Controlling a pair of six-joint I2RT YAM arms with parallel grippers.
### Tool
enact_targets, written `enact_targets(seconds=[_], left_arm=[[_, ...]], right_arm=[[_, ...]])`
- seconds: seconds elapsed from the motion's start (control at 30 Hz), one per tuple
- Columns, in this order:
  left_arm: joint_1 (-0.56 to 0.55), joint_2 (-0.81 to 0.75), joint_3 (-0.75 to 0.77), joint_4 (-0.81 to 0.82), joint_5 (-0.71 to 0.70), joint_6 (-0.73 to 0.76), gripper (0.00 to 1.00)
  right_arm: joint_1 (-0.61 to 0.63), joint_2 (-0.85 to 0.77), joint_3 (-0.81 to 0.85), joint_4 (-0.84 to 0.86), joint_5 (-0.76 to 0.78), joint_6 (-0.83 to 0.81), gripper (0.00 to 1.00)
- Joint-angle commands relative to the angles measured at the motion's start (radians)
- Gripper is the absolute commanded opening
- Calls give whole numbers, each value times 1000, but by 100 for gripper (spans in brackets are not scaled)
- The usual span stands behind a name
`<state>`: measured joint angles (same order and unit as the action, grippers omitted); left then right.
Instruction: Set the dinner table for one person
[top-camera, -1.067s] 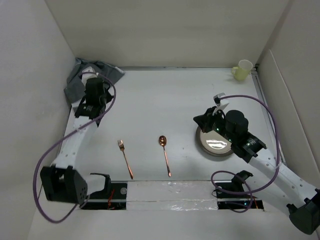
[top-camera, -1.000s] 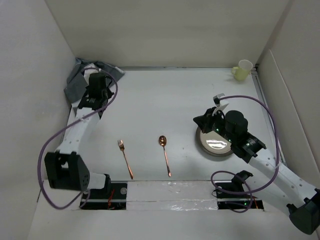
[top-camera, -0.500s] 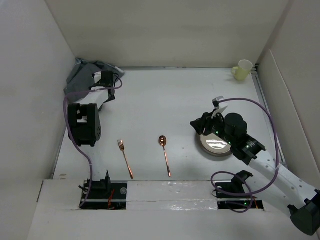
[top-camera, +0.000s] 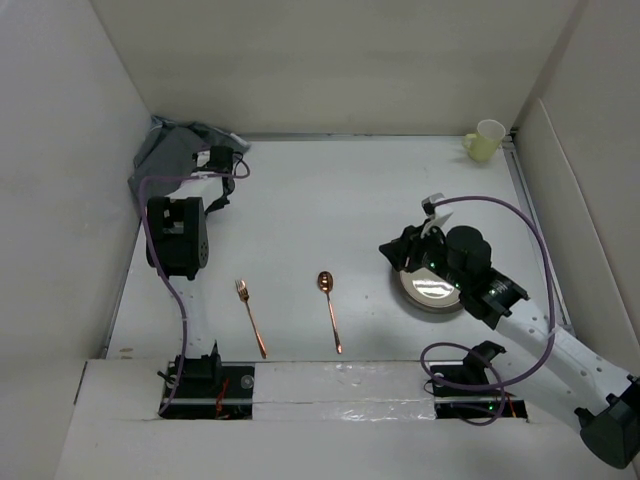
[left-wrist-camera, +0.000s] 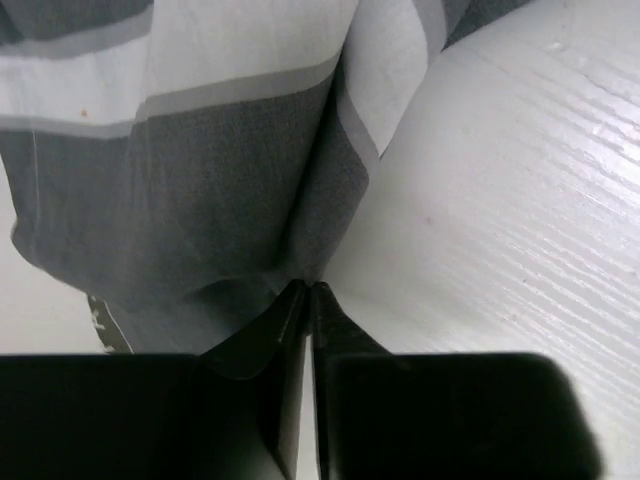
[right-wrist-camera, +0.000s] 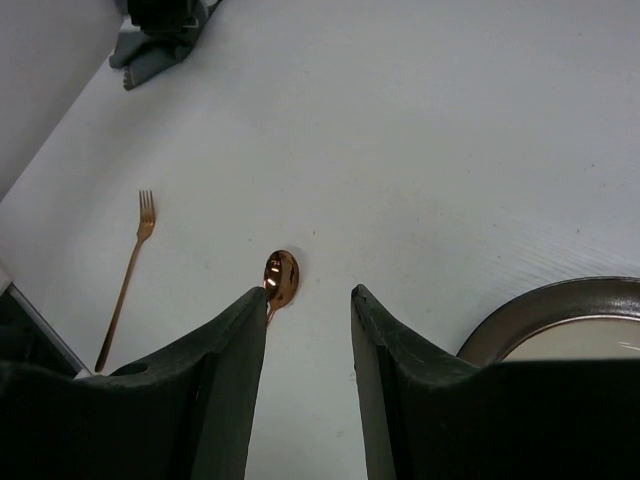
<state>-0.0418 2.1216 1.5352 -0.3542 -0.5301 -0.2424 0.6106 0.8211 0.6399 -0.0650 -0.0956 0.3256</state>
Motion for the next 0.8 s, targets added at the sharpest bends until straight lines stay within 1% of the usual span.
enact_targets(seconds=[0.0,0.07,0.13,0.17,0.2,0.23,0.27,0.33,0.37,0.43,0.5,0.57,0.63,0.67,0.73,0.77], left_arm=[[5,6,51,-35,38,5,0],[-18,6,72,-43,77,0,0],[-56,-12,92,-26,113,0,0],[-105,-37,103,-14,160,-9,0],[-130,-43,118,-11,188,-17,0],[-207,-69,164,27,281,-27,0],[-208,-69,164,27,282,-28,0],[-257,-75,216,49,352,-31,0],[-307,-63,242,52,366,-25,0],[-355,-39,317,49,386,17,0],[-418,15,370,18,369,69,0],[-449,67,431,-17,341,97,0],[-472,84,448,-37,320,107,14],[-472,74,436,-31,320,103,30],[-472,42,380,-8,317,88,48],[-472,-7,358,18,314,69,63]], right_arm=[[9,9,27,42,-4,1,44],[9,6,17,86,-3,6,42],[9,9,23,84,11,10,39],[9,13,27,83,19,12,38],[9,19,29,90,29,15,37],[9,33,38,105,30,13,35],[9,41,38,105,30,13,35],[9,55,70,70,25,7,34],[9,59,73,71,27,10,34],[9,61,69,76,27,13,34],[9,53,72,70,42,12,34],[9,47,61,42,54,24,34],[18,46,53,42,60,26,36],[18,46,55,36,63,23,38],[18,47,52,28,73,24,40],[18,49,44,34,80,29,41]])
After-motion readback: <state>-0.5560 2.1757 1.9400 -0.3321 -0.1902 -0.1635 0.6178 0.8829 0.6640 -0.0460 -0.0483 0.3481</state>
